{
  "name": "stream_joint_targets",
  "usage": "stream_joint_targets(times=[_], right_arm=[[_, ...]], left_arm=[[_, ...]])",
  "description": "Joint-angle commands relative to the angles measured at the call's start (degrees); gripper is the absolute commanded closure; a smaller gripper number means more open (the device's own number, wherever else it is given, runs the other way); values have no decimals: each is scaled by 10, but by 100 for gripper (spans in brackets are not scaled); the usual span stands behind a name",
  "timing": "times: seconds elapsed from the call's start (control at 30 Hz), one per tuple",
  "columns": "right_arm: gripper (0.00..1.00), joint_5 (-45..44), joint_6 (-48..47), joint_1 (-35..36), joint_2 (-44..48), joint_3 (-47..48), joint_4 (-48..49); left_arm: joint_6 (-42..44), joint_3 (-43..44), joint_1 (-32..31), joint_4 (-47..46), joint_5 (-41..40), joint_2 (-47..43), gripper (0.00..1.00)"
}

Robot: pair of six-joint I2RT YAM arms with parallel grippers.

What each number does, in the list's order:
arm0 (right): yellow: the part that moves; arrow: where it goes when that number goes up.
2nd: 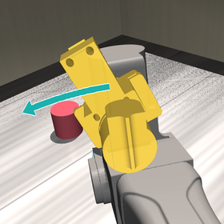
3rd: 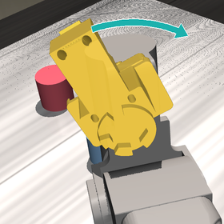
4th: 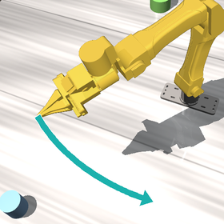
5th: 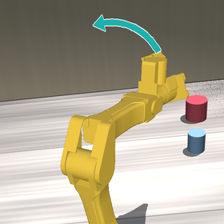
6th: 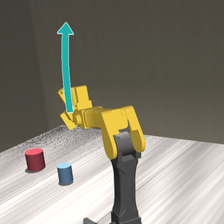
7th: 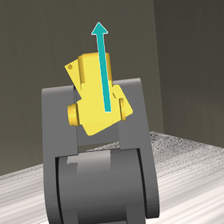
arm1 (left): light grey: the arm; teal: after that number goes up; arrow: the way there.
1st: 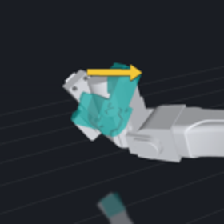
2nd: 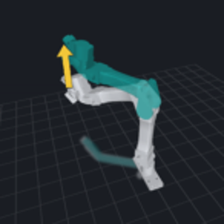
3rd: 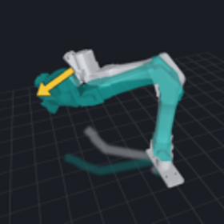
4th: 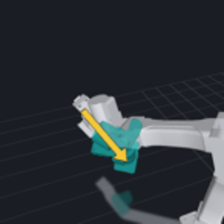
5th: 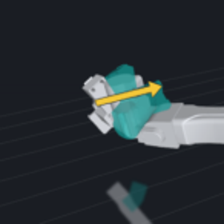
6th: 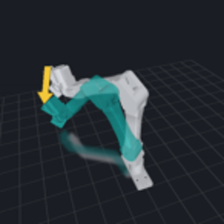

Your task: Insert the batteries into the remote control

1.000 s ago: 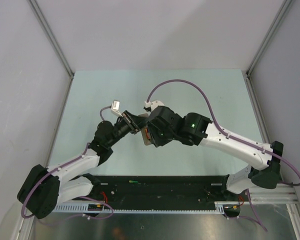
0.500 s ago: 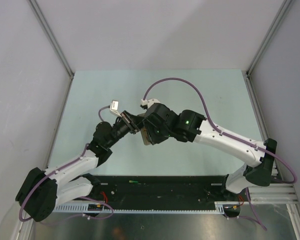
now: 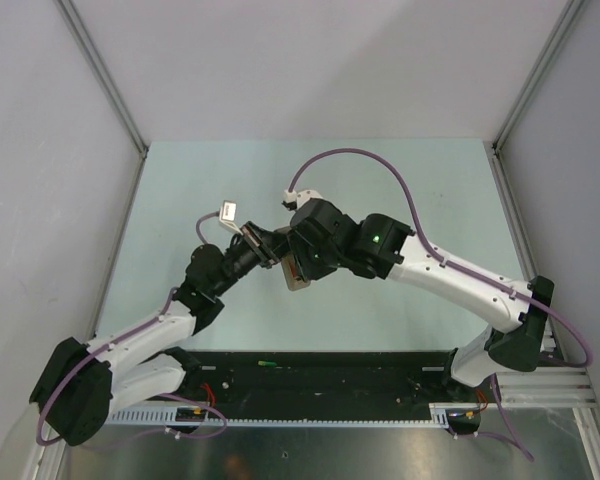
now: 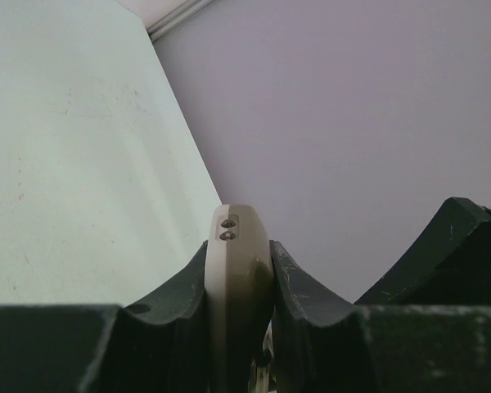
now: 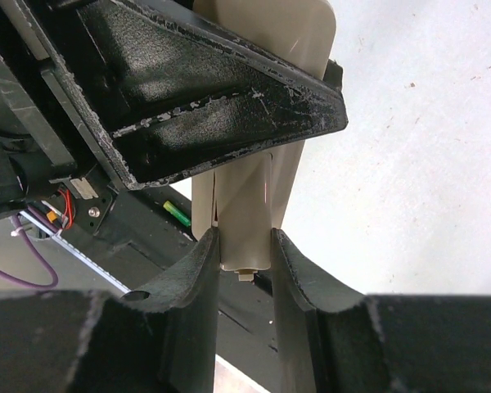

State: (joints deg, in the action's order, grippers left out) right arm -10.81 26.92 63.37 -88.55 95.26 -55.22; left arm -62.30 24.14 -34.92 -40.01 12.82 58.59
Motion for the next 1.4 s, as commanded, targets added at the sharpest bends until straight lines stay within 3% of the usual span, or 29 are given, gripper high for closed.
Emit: stream_joint_targets(times=[0.0,1.17,1.37], right_arm=[[100,-11,-7,-5,-7,20,3],[100,20,32,-18,-23,10,42],[93,16,35,-19,-20,10,32]], left_arm=[[11,6,-6,-29,-5,-19,100],[-26,17,-16,-28,5,-22,100],[-26,19,-16,-27,-1,-24,100]])
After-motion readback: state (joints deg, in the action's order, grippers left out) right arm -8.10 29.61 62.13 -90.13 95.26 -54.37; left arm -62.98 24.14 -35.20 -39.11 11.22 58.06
